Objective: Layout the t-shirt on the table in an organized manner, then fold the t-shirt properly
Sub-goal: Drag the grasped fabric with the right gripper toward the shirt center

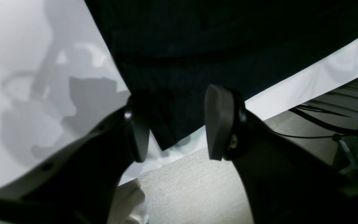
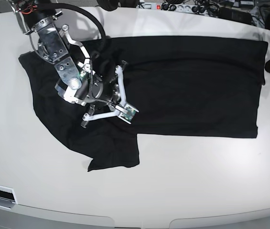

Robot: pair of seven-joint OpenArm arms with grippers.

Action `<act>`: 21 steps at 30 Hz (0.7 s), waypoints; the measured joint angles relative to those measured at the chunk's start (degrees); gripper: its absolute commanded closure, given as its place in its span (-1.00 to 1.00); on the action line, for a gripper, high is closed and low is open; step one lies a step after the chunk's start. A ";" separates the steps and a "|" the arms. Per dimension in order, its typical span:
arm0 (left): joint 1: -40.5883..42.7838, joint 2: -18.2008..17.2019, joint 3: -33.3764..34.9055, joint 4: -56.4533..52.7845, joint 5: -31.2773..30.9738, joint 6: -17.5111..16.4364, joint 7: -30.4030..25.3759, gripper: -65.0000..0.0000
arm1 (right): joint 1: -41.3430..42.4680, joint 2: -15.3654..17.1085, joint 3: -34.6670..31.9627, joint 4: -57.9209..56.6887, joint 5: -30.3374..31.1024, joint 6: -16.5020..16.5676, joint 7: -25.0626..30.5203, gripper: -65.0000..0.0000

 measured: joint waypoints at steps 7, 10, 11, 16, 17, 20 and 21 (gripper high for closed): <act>0.00 0.00 0.00 0.00 0.02 -0.02 0.00 0.12 | 1.20 -3.19 0.02 0.00 -0.59 -1.01 0.07 1.00; 0.00 0.00 0.00 0.00 0.02 0.00 0.00 0.12 | 1.22 -3.96 0.11 0.00 -0.59 -0.98 0.26 1.00; 0.00 0.00 0.00 0.00 0.02 -0.02 0.02 0.12 | 1.22 -4.00 0.11 0.00 -0.59 -1.01 0.68 1.00; 0.00 0.00 0.00 0.00 0.02 0.00 0.00 0.12 | 1.20 -3.93 0.17 -0.04 -2.36 -1.22 2.01 0.68; 0.00 0.00 0.00 0.00 0.02 0.00 0.02 0.12 | 1.20 -3.93 0.17 -0.09 -2.36 -1.22 2.93 0.27; 0.00 0.00 0.00 0.00 0.04 0.00 0.02 0.12 | 1.40 -4.00 0.09 -0.15 -2.12 -3.06 4.09 -0.54; 0.00 0.00 0.00 0.00 0.02 0.00 0.02 0.12 | 1.75 -4.00 0.04 -0.15 -2.73 -4.74 3.08 -0.56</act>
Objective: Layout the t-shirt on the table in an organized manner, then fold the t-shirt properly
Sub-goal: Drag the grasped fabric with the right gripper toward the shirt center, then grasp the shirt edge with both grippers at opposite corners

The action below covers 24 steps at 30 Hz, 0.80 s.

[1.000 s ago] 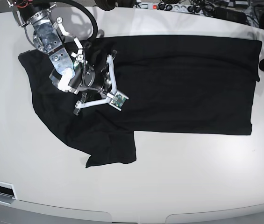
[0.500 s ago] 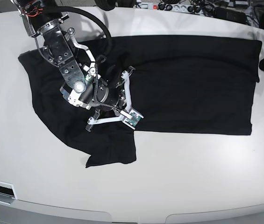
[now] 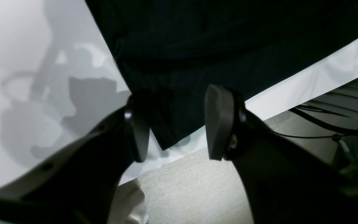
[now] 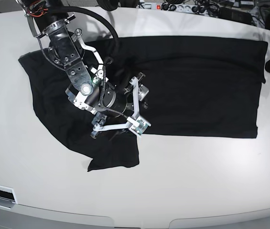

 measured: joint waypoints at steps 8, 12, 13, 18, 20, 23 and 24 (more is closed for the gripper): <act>0.00 -0.02 0.00 0.00 0.02 -0.02 0.72 0.75 | 5.07 3.17 4.20 3.63 -2.84 -8.74 -13.55 0.03; -0.02 0.00 0.00 0.00 -1.18 0.00 0.85 1.00 | 0.15 6.88 11.08 3.58 6.78 -7.23 -17.00 0.12; 0.00 -0.02 0.00 0.00 -3.15 -0.02 0.83 1.00 | -1.27 7.50 13.35 3.56 9.35 -6.32 -17.79 0.12; 0.00 0.02 0.00 0.00 -9.49 0.00 0.83 1.00 | -7.04 7.87 27.32 3.54 22.77 1.44 -17.57 0.12; -0.02 0.79 -0.70 0.00 -9.75 0.00 0.87 1.00 | -10.14 7.82 33.70 3.56 27.34 4.98 -17.68 0.12; -0.02 4.13 -4.07 0.00 -9.84 -0.02 0.96 1.00 | -14.60 7.82 43.15 3.54 35.15 10.27 -20.06 0.12; 0.00 5.40 -5.46 0.00 -9.88 -0.02 1.03 1.00 | -15.69 7.85 45.70 3.54 37.42 11.80 -20.96 0.12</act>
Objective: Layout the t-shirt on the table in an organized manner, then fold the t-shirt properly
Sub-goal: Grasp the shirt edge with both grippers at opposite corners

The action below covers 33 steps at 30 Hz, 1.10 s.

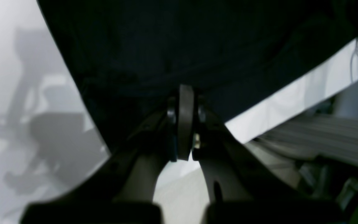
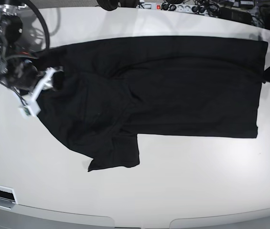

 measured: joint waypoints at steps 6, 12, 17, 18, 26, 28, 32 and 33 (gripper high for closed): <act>0.04 5.22 -5.84 -0.17 0.22 0.02 0.31 1.00 | -1.95 0.33 5.33 0.00 1.53 7.52 0.44 0.76; 0.15 6.88 -1.14 -0.17 7.87 0.02 -1.07 1.00 | -1.57 1.07 -4.66 0.02 -8.96 8.68 3.48 1.00; -0.02 6.64 3.02 0.02 16.09 0.07 -7.45 1.00 | -1.51 1.29 -9.68 -0.22 -21.03 3.39 10.86 1.00; -0.09 6.69 4.31 0.04 17.40 0.04 -7.74 1.00 | -1.49 1.31 -10.56 -0.66 -21.86 2.84 12.00 1.00; -0.09 9.18 9.22 0.07 28.55 0.07 -17.75 1.00 | -1.53 1.29 -12.39 -5.86 -28.24 -0.81 17.73 1.00; -0.17 10.21 9.18 0.07 31.06 0.07 -18.18 1.00 | -1.11 1.40 -12.37 -7.72 -28.00 -0.94 18.67 1.00; 0.00 12.68 9.20 0.02 36.13 0.07 -20.61 1.00 | 0.52 1.42 -12.31 -14.10 -26.71 1.40 21.16 1.00; -0.02 13.07 9.20 0.02 36.92 0.02 -21.73 1.00 | 1.31 1.57 -12.24 -15.76 -26.49 1.86 21.46 1.00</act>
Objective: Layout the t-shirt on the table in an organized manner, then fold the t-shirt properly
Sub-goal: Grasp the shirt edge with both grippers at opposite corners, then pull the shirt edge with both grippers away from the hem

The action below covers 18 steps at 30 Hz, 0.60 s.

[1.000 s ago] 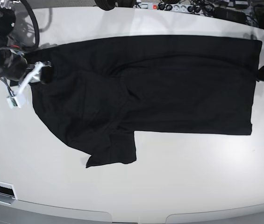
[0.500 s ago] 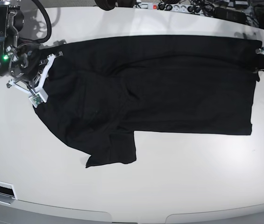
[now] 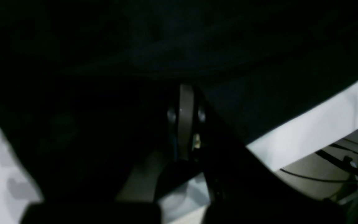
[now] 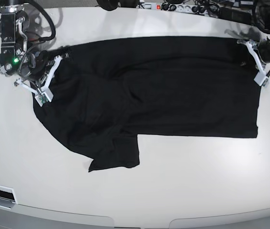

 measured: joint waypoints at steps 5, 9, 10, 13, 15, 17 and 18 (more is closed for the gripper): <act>-0.13 -0.31 0.37 0.00 0.63 0.00 0.68 1.00 | 2.12 0.02 0.04 -2.84 1.55 0.42 -2.21 1.00; 0.00 -2.62 0.42 0.00 0.63 0.00 1.09 1.00 | 1.40 0.74 0.04 -1.29 6.56 0.02 -9.05 1.00; 0.00 -3.39 0.44 0.00 0.63 0.02 1.01 1.00 | 0.46 1.09 0.04 -0.66 7.61 0.11 -9.46 1.00; -0.13 -4.57 0.63 0.02 0.61 0.04 0.98 1.00 | -3.56 1.70 0.26 1.79 9.46 0.68 -9.18 1.00; -0.07 -4.35 0.70 0.02 0.61 0.00 1.03 1.00 | -6.19 1.73 0.28 3.85 9.44 0.24 -9.07 1.00; 0.07 -4.17 0.81 0.02 0.55 0.00 1.07 1.00 | -8.66 1.57 0.24 5.70 9.46 -0.63 -9.01 1.00; 0.07 -4.22 0.92 0.02 0.48 0.02 1.14 1.00 | -9.97 1.60 0.24 6.64 9.46 -0.66 -8.94 1.00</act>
